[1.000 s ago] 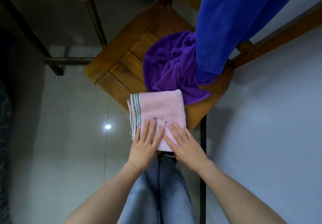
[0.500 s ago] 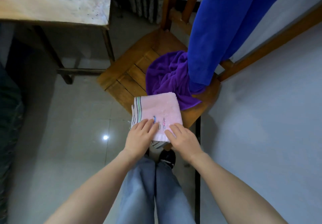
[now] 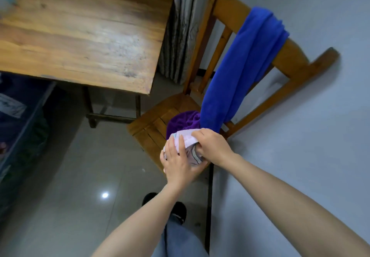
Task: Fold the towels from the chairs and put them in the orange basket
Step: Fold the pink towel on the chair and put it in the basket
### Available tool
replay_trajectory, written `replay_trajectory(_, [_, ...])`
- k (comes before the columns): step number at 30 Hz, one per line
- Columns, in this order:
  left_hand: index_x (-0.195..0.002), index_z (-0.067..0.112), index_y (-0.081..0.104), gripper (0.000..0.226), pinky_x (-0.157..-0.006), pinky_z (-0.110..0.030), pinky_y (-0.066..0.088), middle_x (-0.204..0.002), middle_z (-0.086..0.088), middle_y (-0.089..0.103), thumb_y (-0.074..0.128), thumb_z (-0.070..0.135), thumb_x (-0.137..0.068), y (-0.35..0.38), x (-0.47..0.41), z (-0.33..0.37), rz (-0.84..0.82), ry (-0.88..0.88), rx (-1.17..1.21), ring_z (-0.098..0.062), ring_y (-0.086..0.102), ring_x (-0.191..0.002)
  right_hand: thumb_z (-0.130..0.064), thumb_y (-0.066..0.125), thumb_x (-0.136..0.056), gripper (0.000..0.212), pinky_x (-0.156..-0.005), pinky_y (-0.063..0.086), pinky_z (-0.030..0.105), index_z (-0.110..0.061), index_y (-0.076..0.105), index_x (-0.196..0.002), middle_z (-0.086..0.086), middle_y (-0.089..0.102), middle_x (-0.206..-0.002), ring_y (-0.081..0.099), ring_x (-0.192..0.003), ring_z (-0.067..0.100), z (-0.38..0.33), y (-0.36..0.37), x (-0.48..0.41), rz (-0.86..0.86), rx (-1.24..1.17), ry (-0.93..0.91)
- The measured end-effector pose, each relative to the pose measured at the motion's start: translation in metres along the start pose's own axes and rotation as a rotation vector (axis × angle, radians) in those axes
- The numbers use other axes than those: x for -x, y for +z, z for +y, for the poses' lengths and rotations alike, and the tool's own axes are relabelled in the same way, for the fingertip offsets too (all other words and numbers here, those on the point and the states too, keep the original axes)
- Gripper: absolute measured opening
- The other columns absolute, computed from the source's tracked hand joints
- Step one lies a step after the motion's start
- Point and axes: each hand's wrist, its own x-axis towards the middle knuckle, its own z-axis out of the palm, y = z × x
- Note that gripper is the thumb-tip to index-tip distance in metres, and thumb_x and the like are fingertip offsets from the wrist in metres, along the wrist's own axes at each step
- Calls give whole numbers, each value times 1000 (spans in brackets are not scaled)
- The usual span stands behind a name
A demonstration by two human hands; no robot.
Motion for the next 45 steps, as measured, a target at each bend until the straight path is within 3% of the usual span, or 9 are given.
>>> replay_trajectory(5, [-133, 12, 35, 96, -91, -53, 44, -129, -20, 52, 82, 41, -54, -34, -23, 32, 111, -29, 47, -37, 53, -117, -20, 52, -92, 29, -73, 37, 22, -8, 54, -119, 10, 61, -110, 57, -98, 23, 0, -44, 0, 41, 11, -24])
replay_trajectory(8, [-129, 12, 42, 89, -86, -50, 48, -118, -15, 60, 85, 21, -52, -58, -31, 23, 165, 111, 12, -33, 60, -107, -14, 51, -92, 25, -71, 44, 26, -7, 55, -115, 12, 61, -106, 57, -94, 24, 4, -68, -1, 71, 88, -72])
replay_trajectory(13, [-99, 13, 66, 60, -65, -32, 55, -86, -2, 71, 91, 19, -44, -101, -43, -4, 243, 441, -131, -19, 69, -73, -3, 67, -76, 15, -48, 50, 25, -10, 60, -87, 8, 61, -79, 58, -68, 20, 6, -90, -8, 122, 284, -260])
replay_trajectory(18, [-94, 18, 50, 61, -53, -23, 49, -75, 0, 68, 88, 25, -46, -156, -50, -25, 314, 517, -262, -18, 64, -61, -2, 72, -69, 21, -43, 46, 21, -12, 58, -82, 3, 58, -72, 53, -60, 14, -12, -107, -24, 190, 358, -478])
replay_trajectory(27, [-81, 12, 66, 33, -53, -26, 50, -72, -2, 67, 84, 28, -58, -240, -23, -75, 572, 406, -401, -19, 63, -59, -13, 80, -67, 49, -66, 58, 25, -1, 57, -109, 11, 68, -97, 68, -81, 21, -82, -118, -51, 522, 385, -868])
replay_trajectory(30, [-76, 13, 67, 17, -49, -24, 45, -66, 0, 65, 67, 29, -72, -268, 0, -93, 673, 394, -458, -18, 61, -55, -29, 83, -64, 64, -60, 57, 22, -7, 49, -114, 9, 68, -98, 69, -79, 19, -115, -109, -59, 498, 294, -864])
replay_trajectory(33, [-73, 14, 67, 26, -48, -25, 41, -64, 0, 63, 48, 31, -76, -293, 31, -123, 708, 321, -512, -17, 58, -52, -29, 71, -75, 47, -51, 52, 17, -14, 44, -110, 4, 65, -92, 64, -69, 14, -165, -101, -61, 469, 201, -914])
replay_trajectory(35, [-75, 14, 67, 20, -48, -25, 41, -64, 0, 62, 52, 28, -75, -306, 55, -147, 684, 276, -567, -17, 57, -52, -26, 65, -78, 34, -50, 53, 20, -16, 45, -104, 4, 64, -88, 61, -67, 15, -200, -97, -59, 485, 158, -955])
replay_trajectory(45, [-65, 17, 63, 16, -48, -26, 39, -59, -1, 59, 48, 22, -65, -388, 238, -279, 540, -25, -846, -21, 55, -50, -21, 85, -47, 52, -37, 43, 22, -15, 57, -90, 1, 61, -75, 57, -58, 16, -429, -49, -30, 458, 366, -1242])
